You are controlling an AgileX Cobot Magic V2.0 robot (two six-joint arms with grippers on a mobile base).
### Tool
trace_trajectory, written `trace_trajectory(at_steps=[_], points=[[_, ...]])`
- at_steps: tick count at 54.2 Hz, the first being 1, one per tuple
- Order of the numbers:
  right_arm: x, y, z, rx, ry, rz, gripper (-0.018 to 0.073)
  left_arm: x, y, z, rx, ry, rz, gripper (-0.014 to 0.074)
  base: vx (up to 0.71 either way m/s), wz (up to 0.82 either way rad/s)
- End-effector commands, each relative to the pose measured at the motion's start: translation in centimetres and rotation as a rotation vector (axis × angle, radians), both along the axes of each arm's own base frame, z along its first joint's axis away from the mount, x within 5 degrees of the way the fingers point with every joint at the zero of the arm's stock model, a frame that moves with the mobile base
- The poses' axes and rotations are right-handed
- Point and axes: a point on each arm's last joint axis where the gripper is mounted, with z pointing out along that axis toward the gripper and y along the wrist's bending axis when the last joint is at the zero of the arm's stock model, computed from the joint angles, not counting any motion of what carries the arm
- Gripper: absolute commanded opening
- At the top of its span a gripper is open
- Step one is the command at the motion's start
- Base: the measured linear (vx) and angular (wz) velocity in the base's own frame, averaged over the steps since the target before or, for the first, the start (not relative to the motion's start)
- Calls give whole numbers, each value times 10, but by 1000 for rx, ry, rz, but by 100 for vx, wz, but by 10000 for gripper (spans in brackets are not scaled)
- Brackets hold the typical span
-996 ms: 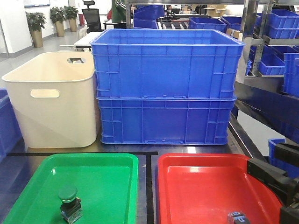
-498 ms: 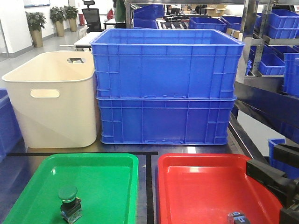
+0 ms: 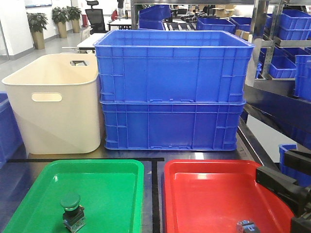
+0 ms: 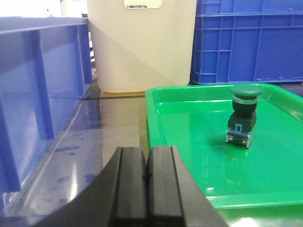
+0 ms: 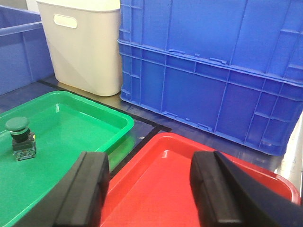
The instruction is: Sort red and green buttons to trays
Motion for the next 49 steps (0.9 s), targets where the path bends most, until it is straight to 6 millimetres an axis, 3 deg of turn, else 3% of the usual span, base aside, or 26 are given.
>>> trace_trajectory(at_steps=[1, 49], points=[[-1, -3, 15, 36, -56, -32, 438, -2, -1, 17, -8, -123, -11, -6, 0, 0], [-1, -3, 15, 35, -56, -32, 438, -2, -1, 16, -8, -113, -11, -6, 0, 0]])
